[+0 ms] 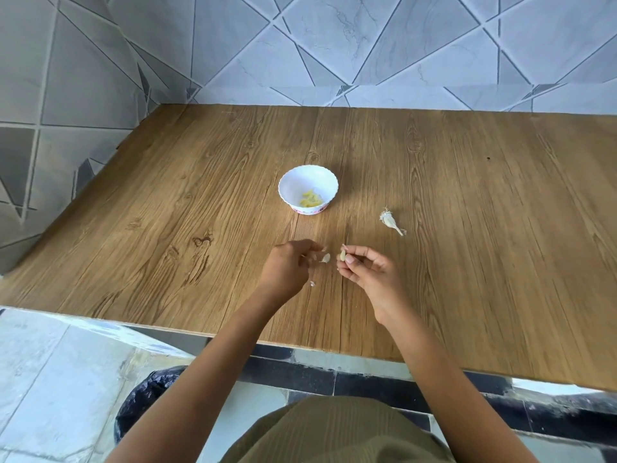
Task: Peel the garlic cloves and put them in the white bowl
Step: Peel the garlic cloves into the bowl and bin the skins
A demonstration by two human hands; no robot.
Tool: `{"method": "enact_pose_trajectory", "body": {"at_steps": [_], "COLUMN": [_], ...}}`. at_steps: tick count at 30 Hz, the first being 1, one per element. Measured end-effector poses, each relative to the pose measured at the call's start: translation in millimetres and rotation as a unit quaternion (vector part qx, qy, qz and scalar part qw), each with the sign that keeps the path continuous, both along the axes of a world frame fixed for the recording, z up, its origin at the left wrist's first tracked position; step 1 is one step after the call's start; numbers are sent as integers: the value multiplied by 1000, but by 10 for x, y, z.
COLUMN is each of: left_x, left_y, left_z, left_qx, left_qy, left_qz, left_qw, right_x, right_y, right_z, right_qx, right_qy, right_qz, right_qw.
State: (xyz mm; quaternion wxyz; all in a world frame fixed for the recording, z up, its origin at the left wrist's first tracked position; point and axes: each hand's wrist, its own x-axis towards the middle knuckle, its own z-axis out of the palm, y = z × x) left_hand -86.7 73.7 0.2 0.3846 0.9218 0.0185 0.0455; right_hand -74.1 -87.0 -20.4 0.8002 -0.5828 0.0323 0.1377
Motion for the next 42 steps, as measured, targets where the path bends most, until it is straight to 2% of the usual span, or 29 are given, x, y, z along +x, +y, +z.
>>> {"method": "enact_pose_trajectory", "body": {"at_steps": [2, 6, 10, 14, 18, 20, 24, 29, 34, 39, 42], "left_x": [-16, -11, 10, 17, 32, 32, 15, 20, 43, 34, 42], "left_y": [-7, -71, -76, -70, -72, -77, -74, -47, -21, -22, -8], "left_z": [-18, -9, -19, -25, -26, -14, -26, -16, 22, 67, 90], "left_qx": [40, 22, 13, -8, -17, -19, 37, 59, -43, -196, -222], "left_qy": [-33, -37, -46, -24, -47, -31, 14, 15, -2, 74, 86], "left_qz": [-23, 48, 5, 33, 2, 10, 35, 14, -14, -15, -23], "left_qw": [998, 998, 999, 999, 999, 999, 999, 998, 999, 978, 971], "right_x": [-2, 1, -11, -26, -31, -29, -33, -32, -37, -44, -45], "right_y": [-1, -3, -7, -15, -22, -24, -16, -16, -19, 0, 27], "right_z": [9, 14, 16, 14, 18, 17, 14, 12, 10, 43, 73], "right_qx": [2, 5, -5, -16, -22, -19, -19, -22, -40, -60, -64], "right_qy": [15, 42, 33, 28, 29, 32, 33, 29, 24, -4, -19], "right_qz": [-2, 0, 0, -6, -16, -23, -28, -27, -20, 1, 10], "right_qw": [1000, 999, 999, 999, 999, 999, 999, 999, 999, 998, 998]}}
